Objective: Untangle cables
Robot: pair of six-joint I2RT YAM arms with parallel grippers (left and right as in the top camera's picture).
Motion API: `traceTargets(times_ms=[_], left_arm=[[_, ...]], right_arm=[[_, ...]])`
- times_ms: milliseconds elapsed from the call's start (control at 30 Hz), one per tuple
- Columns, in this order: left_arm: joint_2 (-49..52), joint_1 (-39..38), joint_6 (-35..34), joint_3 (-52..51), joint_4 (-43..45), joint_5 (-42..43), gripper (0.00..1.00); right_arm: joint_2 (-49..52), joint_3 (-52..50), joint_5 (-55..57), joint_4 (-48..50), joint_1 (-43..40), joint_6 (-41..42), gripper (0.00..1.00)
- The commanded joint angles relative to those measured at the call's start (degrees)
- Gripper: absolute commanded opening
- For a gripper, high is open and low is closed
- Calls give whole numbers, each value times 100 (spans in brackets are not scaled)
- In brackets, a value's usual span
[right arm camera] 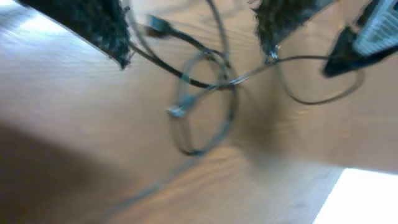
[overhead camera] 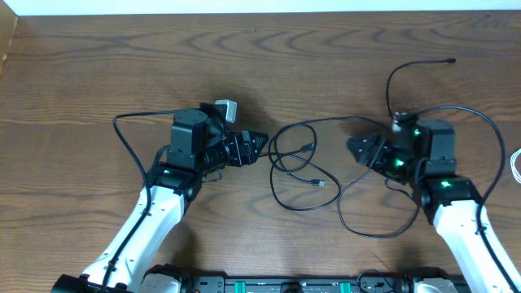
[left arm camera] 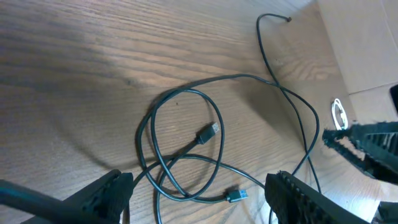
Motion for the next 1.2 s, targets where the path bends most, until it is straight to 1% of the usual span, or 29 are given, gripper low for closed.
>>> traceTargets(times_ms=[0,33,100,167,233,300,400,467,567,700,833,933,1067,1167], left_arm=[[-28,20,35,83,-42,-232,75],[-28,20,37,83,-70,-337,75],[-28,20,37,83,-153,-501,70],[-28,20,37,83,-240,-570,60],[-28,20,37,83,-334,-634,45],[-28,20,35,83,-404,-750,39],[-28,20,35,83,-470,-975,39],[-28,20,35,83,-490,-973,39],[-28,20,35,83,-529,-975,39],[-28,20,35,83,-531,-975,39],[-28,20,35,83,-533,-975,38],[-28,20,37,83,-553,-975,39],[-28,20,37,83,-553,-975,39],[-28,20,37,83,-555,-975,39]], right_arm=[[57,15,61,435,494,181,60],[118,15,195,649,671,179,60],[323,15,485,1128,1075,181,60],[597,15,807,1495,1425,264,59],[973,15,1095,1832,1727,420,58],[1390,17,1104,2267,1934,457,58],[2194,42,817,3178,2184,472,52],[2586,144,758,3427,2277,520,47],[3091,476,780,3429,2398,485,45],[3606,1045,822,3091,2612,179,45],[3982,1593,1172,2341,2837,83,40],[4076,1803,1486,2015,2997,46,36],[4076,1858,2302,1705,3189,216,37],[4076,1858,2498,1670,3217,326,38]])
